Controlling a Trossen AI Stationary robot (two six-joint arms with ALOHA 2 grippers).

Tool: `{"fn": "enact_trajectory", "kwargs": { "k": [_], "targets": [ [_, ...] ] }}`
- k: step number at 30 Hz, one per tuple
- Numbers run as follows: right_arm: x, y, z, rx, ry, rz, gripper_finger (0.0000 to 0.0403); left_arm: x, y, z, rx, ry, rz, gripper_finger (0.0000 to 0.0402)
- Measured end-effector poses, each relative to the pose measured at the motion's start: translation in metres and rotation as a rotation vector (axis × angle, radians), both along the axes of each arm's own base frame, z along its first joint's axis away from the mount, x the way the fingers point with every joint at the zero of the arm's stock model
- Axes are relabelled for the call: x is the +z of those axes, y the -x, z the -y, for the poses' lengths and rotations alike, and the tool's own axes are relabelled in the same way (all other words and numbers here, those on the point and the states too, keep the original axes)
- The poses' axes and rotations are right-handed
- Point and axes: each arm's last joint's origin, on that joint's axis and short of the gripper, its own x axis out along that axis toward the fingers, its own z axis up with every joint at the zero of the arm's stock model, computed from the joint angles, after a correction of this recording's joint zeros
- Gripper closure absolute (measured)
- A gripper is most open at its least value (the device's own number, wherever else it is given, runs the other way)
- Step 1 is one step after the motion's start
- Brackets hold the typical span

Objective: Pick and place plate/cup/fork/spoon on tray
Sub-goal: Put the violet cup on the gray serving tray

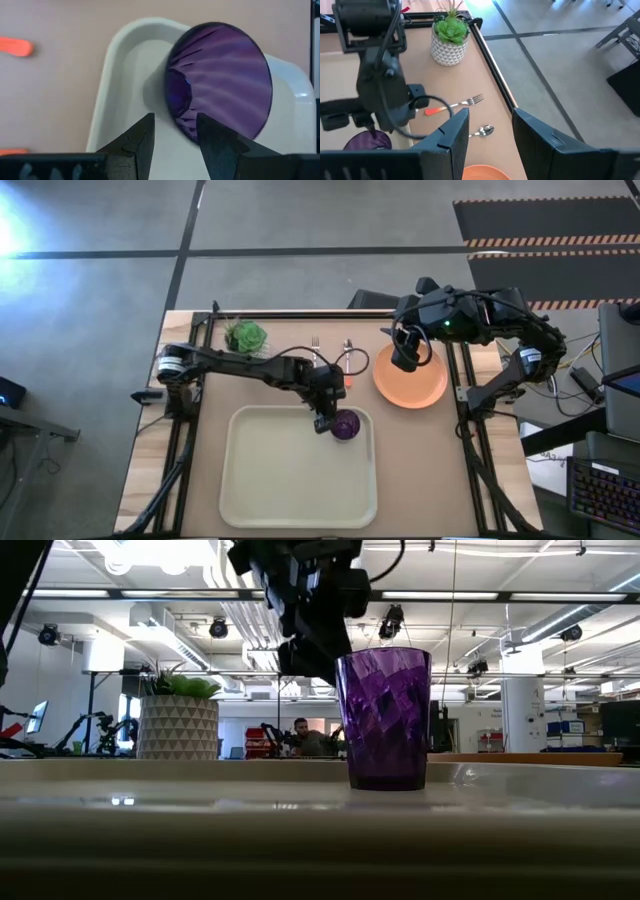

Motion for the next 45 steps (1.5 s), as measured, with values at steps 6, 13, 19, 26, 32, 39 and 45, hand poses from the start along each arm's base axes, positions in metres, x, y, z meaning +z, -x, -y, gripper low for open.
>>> {"fn": "enact_trajectory", "kwargs": {
  "k": [6,13,19,26,32,39,45],
  "targets": [
    [0.0,0.0,0.0,0.001,0.001,0.0,0.0264,-0.017,-0.011,0.004,-0.013,0.009,0.002,0.0274],
    [0.0,0.0,0.0,0.007,0.009,-0.004,0.0264,-0.009,-0.014,0.004,-0.012,-0.04,0.05,0.0373],
    [0.0,0.001,0.0,0.007,0.011,-0.004,0.0264,0.019,-0.007,0.005,0.0,-0.085,0.042,0.0399],
    [0.0,0.001,0.0,0.006,0.01,-0.007,0.0264,0.049,0.049,0.017,0.029,-0.177,-0.246,0.04],
    [0.0,0.001,0.0,0.0,0.003,-0.001,0.0264,0.058,0.091,0.019,0.152,-0.173,-0.319,0.04],
    [0.001,0.001,0.0,-0.021,-0.02,0.015,0.0264,0.034,0.143,0.014,0.303,-0.136,-0.353,0.0401],
    [0.001,0.0,0.0,-0.025,-0.025,0.021,0.0264,0.003,0.175,0.011,0.394,-0.096,-0.366,0.0401]
  ]
}}
